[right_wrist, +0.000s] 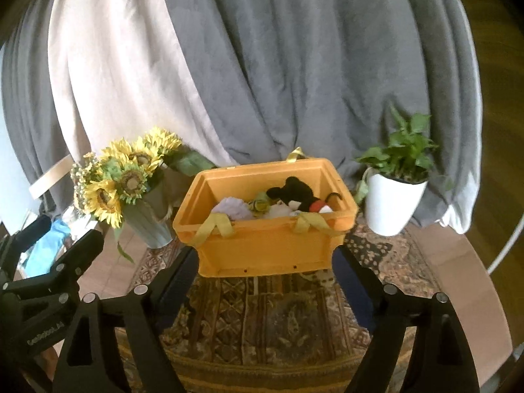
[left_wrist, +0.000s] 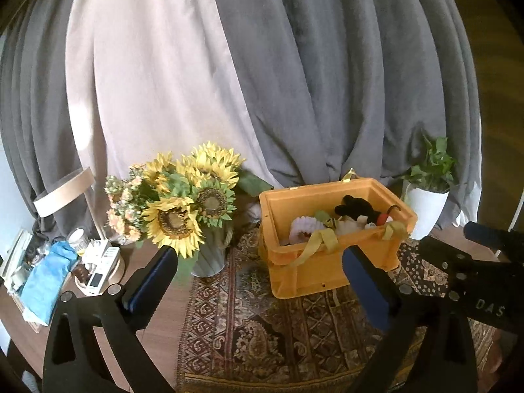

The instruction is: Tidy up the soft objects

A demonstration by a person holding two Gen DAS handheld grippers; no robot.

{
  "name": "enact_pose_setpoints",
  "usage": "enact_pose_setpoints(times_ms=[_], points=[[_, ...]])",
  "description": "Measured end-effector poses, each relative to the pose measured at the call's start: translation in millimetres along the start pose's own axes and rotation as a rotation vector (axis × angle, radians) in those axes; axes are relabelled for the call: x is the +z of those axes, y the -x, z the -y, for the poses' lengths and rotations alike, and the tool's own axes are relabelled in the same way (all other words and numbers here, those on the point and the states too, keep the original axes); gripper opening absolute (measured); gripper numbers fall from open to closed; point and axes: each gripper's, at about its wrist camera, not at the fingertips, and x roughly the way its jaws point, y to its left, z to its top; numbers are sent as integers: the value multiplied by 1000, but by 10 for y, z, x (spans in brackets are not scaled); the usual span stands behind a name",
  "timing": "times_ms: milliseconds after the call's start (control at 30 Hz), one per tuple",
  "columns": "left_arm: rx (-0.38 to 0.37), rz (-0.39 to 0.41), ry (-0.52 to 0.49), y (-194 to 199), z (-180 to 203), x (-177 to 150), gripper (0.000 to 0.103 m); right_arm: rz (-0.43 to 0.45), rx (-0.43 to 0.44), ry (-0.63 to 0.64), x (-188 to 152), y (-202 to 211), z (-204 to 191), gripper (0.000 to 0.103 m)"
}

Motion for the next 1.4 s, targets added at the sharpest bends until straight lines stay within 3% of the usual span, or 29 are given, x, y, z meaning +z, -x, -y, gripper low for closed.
enact_pose_setpoints(times_ms=[333,1067,1400], points=[[11,55,17,542,86,-158,103,91,-47,29,-195,704,84,93],[24,92,38,2054,752,-840,103,114,13,55,-1021,2031,603,93],[6,95,38,2511,917,-1071,103,121,17,48,-1282,2433,730,93]])
